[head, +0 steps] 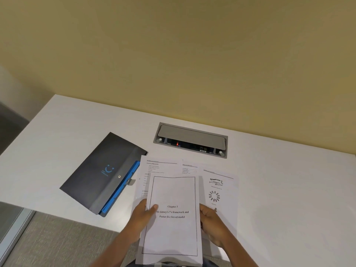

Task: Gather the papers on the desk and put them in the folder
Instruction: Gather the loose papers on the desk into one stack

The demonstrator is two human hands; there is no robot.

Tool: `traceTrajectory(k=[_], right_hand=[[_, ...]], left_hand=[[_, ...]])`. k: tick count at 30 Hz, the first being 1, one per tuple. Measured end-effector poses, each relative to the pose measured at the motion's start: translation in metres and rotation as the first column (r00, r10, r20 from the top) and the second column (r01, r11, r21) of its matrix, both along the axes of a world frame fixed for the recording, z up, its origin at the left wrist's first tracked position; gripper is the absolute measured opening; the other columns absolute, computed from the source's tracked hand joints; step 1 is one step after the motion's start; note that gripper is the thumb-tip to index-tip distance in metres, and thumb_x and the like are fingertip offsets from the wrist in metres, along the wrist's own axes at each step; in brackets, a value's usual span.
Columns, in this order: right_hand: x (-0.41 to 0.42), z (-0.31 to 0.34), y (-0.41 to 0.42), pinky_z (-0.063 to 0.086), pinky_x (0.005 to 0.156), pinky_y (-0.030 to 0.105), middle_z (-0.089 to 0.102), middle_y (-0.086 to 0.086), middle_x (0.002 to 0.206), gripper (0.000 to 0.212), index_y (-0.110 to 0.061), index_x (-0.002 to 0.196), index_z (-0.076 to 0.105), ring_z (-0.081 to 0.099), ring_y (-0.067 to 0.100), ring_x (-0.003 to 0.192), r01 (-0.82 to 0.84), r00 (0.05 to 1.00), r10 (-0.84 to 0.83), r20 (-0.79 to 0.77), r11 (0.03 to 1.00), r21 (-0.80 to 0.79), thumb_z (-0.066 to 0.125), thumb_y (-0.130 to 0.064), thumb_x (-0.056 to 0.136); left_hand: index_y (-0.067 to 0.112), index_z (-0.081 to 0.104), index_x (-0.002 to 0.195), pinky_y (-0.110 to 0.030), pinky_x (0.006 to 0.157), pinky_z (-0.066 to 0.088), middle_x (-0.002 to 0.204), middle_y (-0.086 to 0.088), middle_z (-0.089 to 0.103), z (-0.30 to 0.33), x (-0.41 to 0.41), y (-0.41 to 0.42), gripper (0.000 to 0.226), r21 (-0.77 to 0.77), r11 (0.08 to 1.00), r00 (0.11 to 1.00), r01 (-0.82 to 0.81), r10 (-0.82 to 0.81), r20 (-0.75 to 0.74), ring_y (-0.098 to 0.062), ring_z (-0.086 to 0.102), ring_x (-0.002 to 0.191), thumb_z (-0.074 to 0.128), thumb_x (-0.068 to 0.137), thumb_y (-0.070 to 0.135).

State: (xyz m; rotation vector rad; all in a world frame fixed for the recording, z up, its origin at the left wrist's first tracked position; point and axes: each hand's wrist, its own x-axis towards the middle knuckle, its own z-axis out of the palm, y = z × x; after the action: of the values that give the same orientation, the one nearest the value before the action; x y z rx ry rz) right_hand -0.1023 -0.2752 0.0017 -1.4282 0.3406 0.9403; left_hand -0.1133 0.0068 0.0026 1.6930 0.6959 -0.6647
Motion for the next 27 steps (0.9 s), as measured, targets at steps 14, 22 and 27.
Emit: traceTrajectory(k=[14,22,27], right_hand=[[0.079,0.031,-0.069,0.039,0.122,0.043,0.046,0.004,0.162,0.079,-0.015,0.157,0.046,0.038,0.026,0.153,-0.001,0.852,0.424,0.307,0.587,-0.809,0.082,-0.038,0.091],[0.096,0.019,-0.101,0.018,0.131,0.059,-0.020,0.010,0.177,0.140,-0.009,0.167,-0.017,-0.009,0.036,0.165,-0.316,0.693,0.718,-0.062,0.226,-0.922,0.078,-0.066,0.082],[0.090,0.011,-0.097,0.019,0.131,0.054,-0.013,0.012,0.178,0.139,-0.004,0.166,-0.017,-0.004,0.034,0.166,-0.288,0.665,0.743,-0.071,0.167,-0.943,0.075,-0.068,0.084]], left_hand=[[0.014,0.042,0.153,-0.050,0.115,0.042,0.149,-0.005,0.055,0.001,-0.006,0.007,0.060,0.092,0.987,0.991,-0.131,0.132,-0.006,-0.032,0.049,0.143,0.067,0.099,0.023],[0.016,0.056,0.136,-0.056,0.107,0.051,0.129,-0.007,0.068,-0.003,-0.007,0.010,0.041,0.092,0.978,0.981,-0.189,0.191,-0.019,-0.031,0.064,0.119,0.069,0.097,0.021],[0.017,0.055,0.137,-0.052,0.107,0.050,0.132,-0.007,0.067,0.002,-0.003,0.004,0.042,0.095,0.980,0.984,-0.175,0.177,-0.010,-0.031,0.062,0.121,0.068,0.097,0.023]])
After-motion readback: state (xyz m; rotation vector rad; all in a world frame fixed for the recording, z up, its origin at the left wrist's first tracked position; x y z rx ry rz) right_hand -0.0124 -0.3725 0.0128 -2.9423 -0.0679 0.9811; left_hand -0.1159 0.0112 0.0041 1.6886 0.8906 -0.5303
